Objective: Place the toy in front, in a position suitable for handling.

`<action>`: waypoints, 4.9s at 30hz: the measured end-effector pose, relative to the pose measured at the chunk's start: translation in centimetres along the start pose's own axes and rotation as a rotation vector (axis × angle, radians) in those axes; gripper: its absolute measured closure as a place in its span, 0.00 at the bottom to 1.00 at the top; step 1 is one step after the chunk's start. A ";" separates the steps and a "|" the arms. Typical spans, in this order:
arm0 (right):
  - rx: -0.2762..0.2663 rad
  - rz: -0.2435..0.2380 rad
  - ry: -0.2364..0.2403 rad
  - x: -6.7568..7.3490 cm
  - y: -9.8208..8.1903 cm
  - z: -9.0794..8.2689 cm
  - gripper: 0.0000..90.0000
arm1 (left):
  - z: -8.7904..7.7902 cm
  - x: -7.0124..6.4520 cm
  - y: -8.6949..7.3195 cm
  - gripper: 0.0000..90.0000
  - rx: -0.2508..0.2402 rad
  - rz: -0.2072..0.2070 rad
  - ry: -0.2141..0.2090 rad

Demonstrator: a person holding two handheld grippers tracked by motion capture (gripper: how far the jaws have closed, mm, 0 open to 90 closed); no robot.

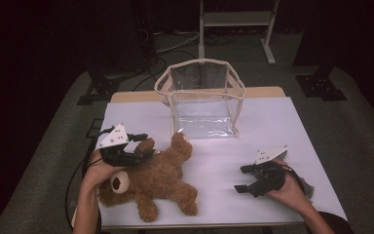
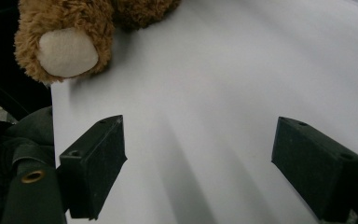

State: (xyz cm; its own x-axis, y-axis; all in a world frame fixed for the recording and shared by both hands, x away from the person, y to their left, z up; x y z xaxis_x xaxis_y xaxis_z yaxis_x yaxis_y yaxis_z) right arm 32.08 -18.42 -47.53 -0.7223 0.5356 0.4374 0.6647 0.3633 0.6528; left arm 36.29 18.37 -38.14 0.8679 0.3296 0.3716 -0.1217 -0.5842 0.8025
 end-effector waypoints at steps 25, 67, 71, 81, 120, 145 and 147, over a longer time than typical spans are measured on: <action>0.001 -0.016 0.324 6.2 4.1 3.4 0.18 | -0.1 0.4 -0.4 0.84 0.023 0.005 0.045; 0.163 -0.167 0.240 11.1 6.4 8.0 0.79 | -2.1 0.3 2.7 0.89 -0.058 0.008 0.065; 0.127 -0.163 0.251 11.3 6.8 6.4 0.79 | -2.4 0.1 4.4 0.89 -0.069 0.037 0.077; 0.062 -0.194 0.185 11.2 6.0 -1.4 0.79 | -0.5 -1.1 10.4 0.89 -0.120 0.163 0.021; -0.155 0.153 -0.102 -1.1 -4.9 -10.1 0.37 | 8.0 -6.5 11.1 0.32 -0.142 0.185 -0.234; -0.228 0.199 -0.145 -2.8 -2.8 -11.7 0.79 | 7.8 -7.5 3.3 0.20 -0.069 0.133 -0.247; -0.248 0.134 -0.139 -0.6 -1.3 -12.4 0.79 | 8.1 -7.3 3.4 0.20 -0.073 0.126 -0.249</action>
State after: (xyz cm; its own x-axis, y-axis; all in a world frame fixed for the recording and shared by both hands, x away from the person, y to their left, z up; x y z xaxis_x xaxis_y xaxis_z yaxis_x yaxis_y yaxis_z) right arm 29.30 -28.66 -41.03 -0.5867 0.6716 0.4524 0.6734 0.0945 0.7332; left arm 33.41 7.92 -41.89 0.9342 0.0601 0.3517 -0.2628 -0.5507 0.7923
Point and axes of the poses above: each handheld gripper's, and its own axes: z roughly forward along the jaws, y roughly out of its top, x roughly to its left, the point moved 6 cm from there along z, roughly forward along the jaws, and after that the axes turned 15 degrees about z, right-handed, at the moved point
